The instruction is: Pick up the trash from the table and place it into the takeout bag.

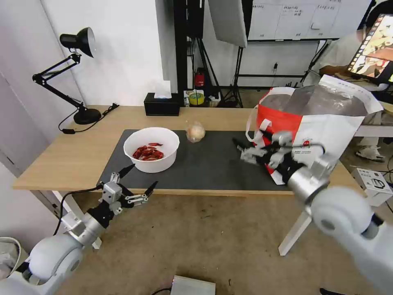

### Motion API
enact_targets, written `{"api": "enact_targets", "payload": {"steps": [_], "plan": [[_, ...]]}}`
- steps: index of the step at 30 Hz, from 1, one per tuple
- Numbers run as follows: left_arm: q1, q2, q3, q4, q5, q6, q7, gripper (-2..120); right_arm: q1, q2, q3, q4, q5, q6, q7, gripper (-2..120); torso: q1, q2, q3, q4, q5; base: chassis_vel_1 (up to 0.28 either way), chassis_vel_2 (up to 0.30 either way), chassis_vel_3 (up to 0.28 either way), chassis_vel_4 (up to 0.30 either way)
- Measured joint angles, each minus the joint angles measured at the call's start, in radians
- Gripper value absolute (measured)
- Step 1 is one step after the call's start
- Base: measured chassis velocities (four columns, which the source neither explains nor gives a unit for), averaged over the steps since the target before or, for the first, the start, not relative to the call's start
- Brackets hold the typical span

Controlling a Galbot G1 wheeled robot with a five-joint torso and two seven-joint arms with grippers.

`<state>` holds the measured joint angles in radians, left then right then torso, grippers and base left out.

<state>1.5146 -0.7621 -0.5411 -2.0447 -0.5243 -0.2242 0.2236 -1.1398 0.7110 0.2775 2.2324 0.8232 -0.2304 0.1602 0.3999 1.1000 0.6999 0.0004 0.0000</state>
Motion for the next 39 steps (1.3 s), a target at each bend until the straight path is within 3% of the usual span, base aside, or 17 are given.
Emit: {"api": "enact_targets", "payload": {"steps": [8, 15, 30, 39], "plan": [[0.018, -0.016, -0.008, -0.004, 0.012, -0.004, 0.002, 100, -0.177, 0.073, 0.020, 0.021, -0.120, 0.062, -0.002, 100, 0.000, 0.000, 0.000, -0.0005, -0.0001, 0.000, 0.000, 0.000, 0.000], [0.029, -0.023, -0.010, -0.010, 0.019, -0.006, 0.004, 100, -0.293, 0.149, 0.020, 0.017, -0.214, 0.179, 0.000, 100, 0.000, 0.000, 0.000, -0.0004, -0.0001, 0.000, 0.000, 0.000, 0.000], [0.062, -0.054, -0.010, -0.011, 0.038, -0.007, 0.005, 100, -0.385, 0.229, 0.010, -0.030, -0.287, 0.332, 0.029, 100, 0.000, 0.000, 0.000, -0.0004, -0.0001, 0.000, 0.000, 0.000, 0.000], [0.076, -0.063, -0.015, -0.011, 0.040, -0.007, 0.005, 100, -0.411, 0.246, 0.000, -0.043, -0.327, 0.345, 0.035, 100, 0.000, 0.000, 0.000, -0.0004, 0.0000, 0.000, 0.000, 0.000, 0.000]]}}
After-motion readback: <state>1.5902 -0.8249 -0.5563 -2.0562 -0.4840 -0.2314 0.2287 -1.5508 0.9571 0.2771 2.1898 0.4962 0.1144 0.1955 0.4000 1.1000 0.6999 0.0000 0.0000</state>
